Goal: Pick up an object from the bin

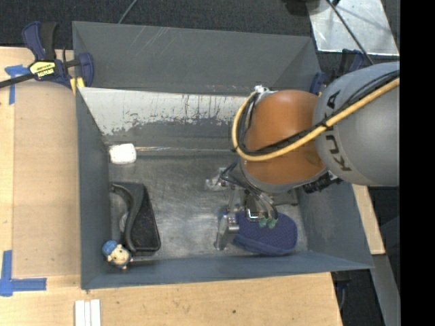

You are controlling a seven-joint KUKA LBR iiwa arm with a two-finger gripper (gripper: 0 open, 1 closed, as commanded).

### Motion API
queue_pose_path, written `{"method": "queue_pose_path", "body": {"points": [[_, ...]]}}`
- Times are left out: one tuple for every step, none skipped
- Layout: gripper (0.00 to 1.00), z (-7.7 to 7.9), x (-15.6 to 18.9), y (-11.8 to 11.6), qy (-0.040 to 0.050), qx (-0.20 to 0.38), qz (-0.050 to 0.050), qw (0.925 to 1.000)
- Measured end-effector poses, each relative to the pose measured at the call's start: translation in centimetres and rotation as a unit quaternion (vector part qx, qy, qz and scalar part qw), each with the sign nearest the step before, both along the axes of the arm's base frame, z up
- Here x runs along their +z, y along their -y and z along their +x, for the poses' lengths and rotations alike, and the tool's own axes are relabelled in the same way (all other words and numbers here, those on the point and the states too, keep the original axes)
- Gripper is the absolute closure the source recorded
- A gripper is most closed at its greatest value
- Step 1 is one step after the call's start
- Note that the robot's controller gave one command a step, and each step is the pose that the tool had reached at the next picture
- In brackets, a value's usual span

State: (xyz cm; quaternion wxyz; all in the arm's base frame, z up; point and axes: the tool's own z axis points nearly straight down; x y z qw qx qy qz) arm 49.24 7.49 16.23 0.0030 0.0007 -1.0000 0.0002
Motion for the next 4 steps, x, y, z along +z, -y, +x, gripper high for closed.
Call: {"method": "queue_pose_path", "body": {"points": [[0.00,-1.1,-7.4,7.7,0.0008,0.001,-0.001,1.0000],[1.00,-0.8,-6.9,7.2,0.0045,0.004,0.000,1.0000],[1.00,1.6,3.4,6.0,0.0072,0.313,0.000,0.9497],[1.00,3.6,13.2,6.7,0.0063,0.464,0.000,0.8858]]}}
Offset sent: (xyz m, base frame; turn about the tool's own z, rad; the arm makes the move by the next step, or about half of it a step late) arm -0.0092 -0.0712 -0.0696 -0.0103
